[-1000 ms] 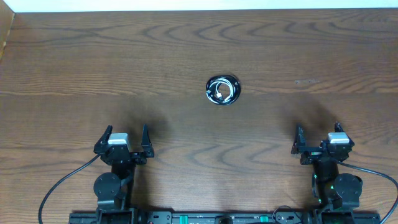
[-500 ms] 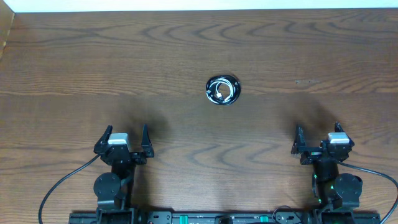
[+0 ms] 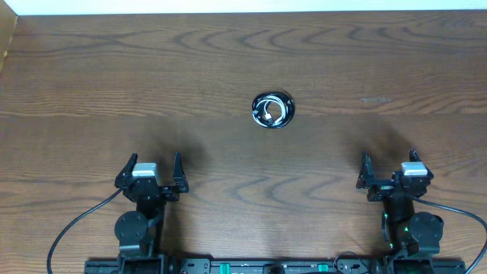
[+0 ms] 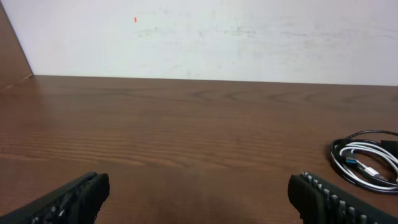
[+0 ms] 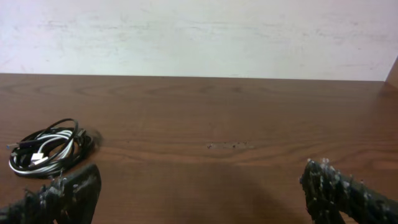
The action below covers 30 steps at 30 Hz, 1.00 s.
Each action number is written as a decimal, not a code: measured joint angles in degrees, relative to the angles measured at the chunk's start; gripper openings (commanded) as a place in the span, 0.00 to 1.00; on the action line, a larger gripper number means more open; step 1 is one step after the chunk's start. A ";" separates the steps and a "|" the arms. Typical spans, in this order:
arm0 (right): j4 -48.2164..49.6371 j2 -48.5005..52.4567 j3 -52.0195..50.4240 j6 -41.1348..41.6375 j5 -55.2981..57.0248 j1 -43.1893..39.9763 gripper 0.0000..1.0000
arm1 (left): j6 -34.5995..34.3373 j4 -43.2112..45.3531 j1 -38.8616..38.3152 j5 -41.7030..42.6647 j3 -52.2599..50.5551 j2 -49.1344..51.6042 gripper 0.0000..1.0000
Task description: Untangle cables
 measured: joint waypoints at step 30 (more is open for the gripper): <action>0.37 0.00 0.00 0.00 -0.15 0.00 0.99 | -0.85 0.09 0.00 0.57 0.00 0.00 0.98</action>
